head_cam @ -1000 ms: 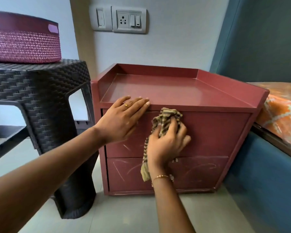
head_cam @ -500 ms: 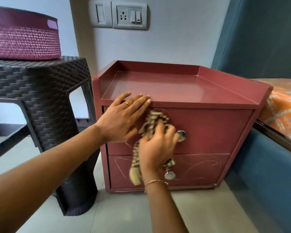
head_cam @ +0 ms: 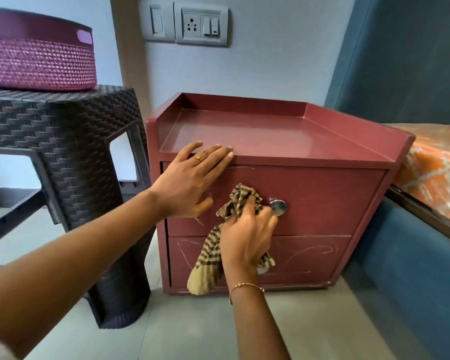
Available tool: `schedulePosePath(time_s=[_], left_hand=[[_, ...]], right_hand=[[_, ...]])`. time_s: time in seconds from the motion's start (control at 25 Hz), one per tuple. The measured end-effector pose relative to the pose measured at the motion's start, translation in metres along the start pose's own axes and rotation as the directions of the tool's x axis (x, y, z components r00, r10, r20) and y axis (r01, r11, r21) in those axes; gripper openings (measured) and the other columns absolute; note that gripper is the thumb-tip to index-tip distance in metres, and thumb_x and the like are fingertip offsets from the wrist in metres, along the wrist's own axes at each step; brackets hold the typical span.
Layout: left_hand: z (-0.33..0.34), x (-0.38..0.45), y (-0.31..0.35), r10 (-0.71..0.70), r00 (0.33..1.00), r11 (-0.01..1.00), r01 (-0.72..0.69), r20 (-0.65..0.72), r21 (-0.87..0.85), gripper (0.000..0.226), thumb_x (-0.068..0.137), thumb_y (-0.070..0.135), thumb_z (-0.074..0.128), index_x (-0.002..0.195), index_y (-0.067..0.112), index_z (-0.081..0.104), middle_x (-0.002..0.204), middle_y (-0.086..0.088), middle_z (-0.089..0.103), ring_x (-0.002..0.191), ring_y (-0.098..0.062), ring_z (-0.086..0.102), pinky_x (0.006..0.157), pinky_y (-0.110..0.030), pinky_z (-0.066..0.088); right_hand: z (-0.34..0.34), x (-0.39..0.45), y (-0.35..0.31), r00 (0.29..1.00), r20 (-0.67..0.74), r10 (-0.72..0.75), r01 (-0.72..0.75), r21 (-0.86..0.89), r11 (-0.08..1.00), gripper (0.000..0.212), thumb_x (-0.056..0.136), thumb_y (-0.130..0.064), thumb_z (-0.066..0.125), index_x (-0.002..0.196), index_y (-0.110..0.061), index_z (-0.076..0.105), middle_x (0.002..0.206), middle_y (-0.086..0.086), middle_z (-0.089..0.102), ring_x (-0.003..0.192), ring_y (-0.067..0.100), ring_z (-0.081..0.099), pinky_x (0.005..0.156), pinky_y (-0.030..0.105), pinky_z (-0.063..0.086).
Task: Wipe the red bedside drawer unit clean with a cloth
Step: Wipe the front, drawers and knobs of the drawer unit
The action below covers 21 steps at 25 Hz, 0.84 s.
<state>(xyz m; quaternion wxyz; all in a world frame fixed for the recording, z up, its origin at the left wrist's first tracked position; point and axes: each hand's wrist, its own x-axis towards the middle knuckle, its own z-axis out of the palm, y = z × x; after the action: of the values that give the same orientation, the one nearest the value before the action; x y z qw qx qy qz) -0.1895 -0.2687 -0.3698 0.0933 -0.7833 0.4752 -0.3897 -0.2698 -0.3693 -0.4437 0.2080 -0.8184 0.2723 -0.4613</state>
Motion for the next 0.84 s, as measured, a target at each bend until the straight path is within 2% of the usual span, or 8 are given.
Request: schedulePosePath(time_s=[0.08,0.24,0.4,0.52,0.64,0.8,0.84], left_hand=[[-0.002,0.0,-0.001,0.011,1.0,1.0,-0.011,0.01,0.01,0.079,0.072,0.04,0.039,0.14,0.001,0.036,0.143,-0.017,0.042,0.129,-0.032,0.044,0.108,-0.047,0.018],[-0.001,0.001,-0.002,0.011,1.0,1.0,-0.011,0.005,0.012,0.081,0.07,0.042,0.04,0.14,0.001,0.037,0.142,-0.017,0.043,0.128,-0.032,0.045,0.107,-0.047,0.019],[0.001,0.0,0.001,-0.002,1.0,1.0,0.002,0.001,-0.008,0.082,0.069,0.042,0.041,0.141,0.002,0.036,0.144,-0.017,0.041,0.13,-0.031,0.043,0.108,-0.046,0.019],[0.002,0.0,-0.001,0.009,1.0,1.0,-0.009,-0.004,-0.009,0.083,0.069,0.043,0.041,0.141,0.002,0.035,0.144,-0.017,0.041,0.13,-0.031,0.043,0.108,-0.046,0.019],[0.003,0.0,-0.001,0.008,1.0,1.0,-0.008,-0.012,-0.009,0.084,0.069,0.044,0.041,0.141,0.002,0.035,0.144,-0.017,0.041,0.13,-0.031,0.042,0.108,-0.046,0.018],[0.003,0.0,0.0,0.008,1.0,1.0,-0.008,-0.01,-0.006,0.084,0.069,0.045,0.04,0.141,0.002,0.035,0.145,-0.016,0.04,0.13,-0.031,0.042,0.108,-0.046,0.017],[0.003,0.0,-0.001,0.017,1.0,1.0,-0.017,-0.012,0.0,0.085,0.068,0.045,0.041,0.142,0.003,0.034,0.145,-0.016,0.04,0.131,-0.031,0.042,0.108,-0.046,0.016]], right_hand=[[-0.004,0.009,0.003,1.0,-0.012,0.019,-0.019,0.022,1.0,0.039,0.067,-0.008,0.073,0.106,-0.006,0.066,0.085,0.02,0.058,0.082,0.037,0.054,0.058,0.036,0.049],[-0.014,0.036,0.0,0.982,-0.121,0.143,-0.136,0.064,0.989,0.036,0.079,-0.013,0.063,0.115,-0.005,0.061,0.089,0.022,0.055,0.087,0.039,0.05,0.066,0.038,0.043],[-0.006,0.005,0.0,0.996,0.009,0.087,-0.086,-0.046,0.995,0.032,0.072,-0.009,0.069,0.103,-0.002,0.066,0.091,0.023,0.057,0.083,0.037,0.053,0.058,0.036,0.049],[-0.017,0.018,0.007,0.981,0.118,0.153,-0.148,-0.047,0.988,0.027,0.086,-0.019,0.056,0.109,-0.006,0.062,0.105,0.019,0.053,0.1,0.034,0.046,0.072,0.038,0.044],[-0.027,0.046,0.006,0.972,0.082,0.222,-0.222,-0.013,0.975,0.028,0.091,-0.024,0.048,0.11,-0.007,0.059,0.109,0.018,0.05,0.106,0.032,0.043,0.077,0.037,0.042],[-0.019,0.013,0.0,0.987,0.104,0.125,-0.122,-0.03,0.992,0.027,0.087,-0.019,0.052,0.107,-0.004,0.061,0.106,0.019,0.051,0.102,0.034,0.045,0.072,0.037,0.044],[-0.02,0.013,0.001,0.984,0.11,0.141,-0.14,-0.014,0.99,0.027,0.088,-0.021,0.052,0.109,-0.005,0.061,0.107,0.018,0.051,0.103,0.033,0.045,0.074,0.037,0.042]])
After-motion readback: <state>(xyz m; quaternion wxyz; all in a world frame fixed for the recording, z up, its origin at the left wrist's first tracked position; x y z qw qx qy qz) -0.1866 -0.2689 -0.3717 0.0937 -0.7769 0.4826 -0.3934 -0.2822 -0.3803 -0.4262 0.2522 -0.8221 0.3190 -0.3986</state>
